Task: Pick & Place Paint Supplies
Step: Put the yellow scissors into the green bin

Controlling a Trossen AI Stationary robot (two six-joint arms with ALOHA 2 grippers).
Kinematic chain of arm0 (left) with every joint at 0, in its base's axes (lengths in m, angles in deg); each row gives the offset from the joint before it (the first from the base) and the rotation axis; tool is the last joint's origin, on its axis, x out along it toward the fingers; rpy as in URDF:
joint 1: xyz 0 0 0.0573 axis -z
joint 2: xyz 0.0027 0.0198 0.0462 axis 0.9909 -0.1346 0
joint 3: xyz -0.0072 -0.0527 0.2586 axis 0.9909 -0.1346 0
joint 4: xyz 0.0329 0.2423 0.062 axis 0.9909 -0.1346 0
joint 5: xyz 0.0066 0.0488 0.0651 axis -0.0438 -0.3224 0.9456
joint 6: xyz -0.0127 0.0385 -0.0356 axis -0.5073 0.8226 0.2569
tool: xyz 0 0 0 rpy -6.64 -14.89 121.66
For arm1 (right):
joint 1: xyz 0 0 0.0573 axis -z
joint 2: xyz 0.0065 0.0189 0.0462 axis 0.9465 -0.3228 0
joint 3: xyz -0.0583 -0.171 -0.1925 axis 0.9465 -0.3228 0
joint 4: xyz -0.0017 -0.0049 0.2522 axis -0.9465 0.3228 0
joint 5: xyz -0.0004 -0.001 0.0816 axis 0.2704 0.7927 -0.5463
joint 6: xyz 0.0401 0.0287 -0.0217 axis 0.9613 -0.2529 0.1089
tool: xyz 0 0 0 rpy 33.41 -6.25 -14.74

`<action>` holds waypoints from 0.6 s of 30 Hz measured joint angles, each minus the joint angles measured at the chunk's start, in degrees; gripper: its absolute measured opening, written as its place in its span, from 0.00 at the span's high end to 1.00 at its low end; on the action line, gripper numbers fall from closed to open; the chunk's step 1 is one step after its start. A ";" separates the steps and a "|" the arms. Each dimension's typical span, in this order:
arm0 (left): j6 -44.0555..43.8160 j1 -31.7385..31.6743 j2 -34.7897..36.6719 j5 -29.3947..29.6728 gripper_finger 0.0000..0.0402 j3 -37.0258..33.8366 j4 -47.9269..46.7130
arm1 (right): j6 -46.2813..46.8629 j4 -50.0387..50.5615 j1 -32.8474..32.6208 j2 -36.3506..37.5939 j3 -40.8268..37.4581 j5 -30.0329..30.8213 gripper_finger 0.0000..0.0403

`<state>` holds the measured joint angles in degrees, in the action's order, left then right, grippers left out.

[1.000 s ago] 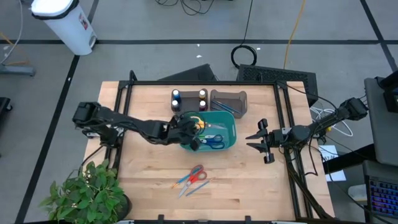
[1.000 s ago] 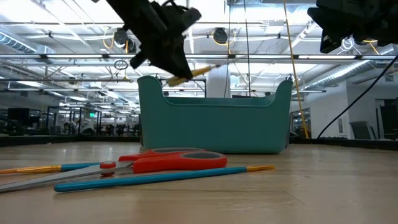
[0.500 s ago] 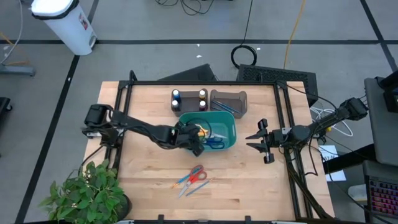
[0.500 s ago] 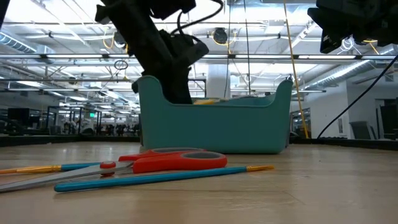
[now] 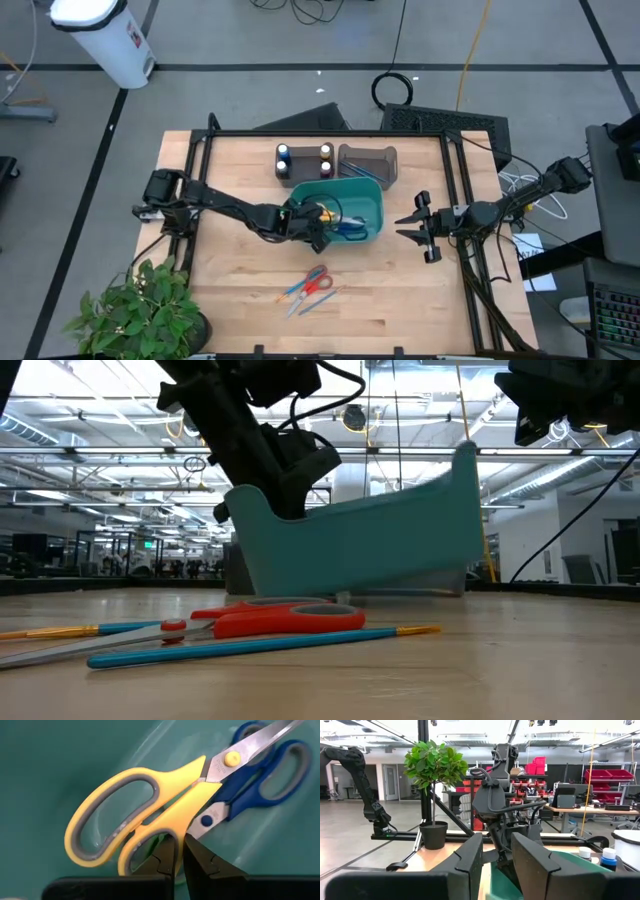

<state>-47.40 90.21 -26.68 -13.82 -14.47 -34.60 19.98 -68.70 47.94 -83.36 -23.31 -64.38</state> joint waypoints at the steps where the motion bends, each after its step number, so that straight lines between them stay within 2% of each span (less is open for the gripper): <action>1: 0.04 0.00 0.00 -0.14 0.96 0.00 0.06 | 0.00 -0.02 0.00 0.00 0.00 0.00 0.77; 18: 1.35 0.00 0.07 -1.06 0.89 0.00 -0.26 | 0.00 0.00 0.00 -0.02 0.00 0.00 0.77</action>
<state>-46.05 90.21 -26.61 -14.87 -14.47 -34.87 19.98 -68.70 47.94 -83.38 -23.31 -64.38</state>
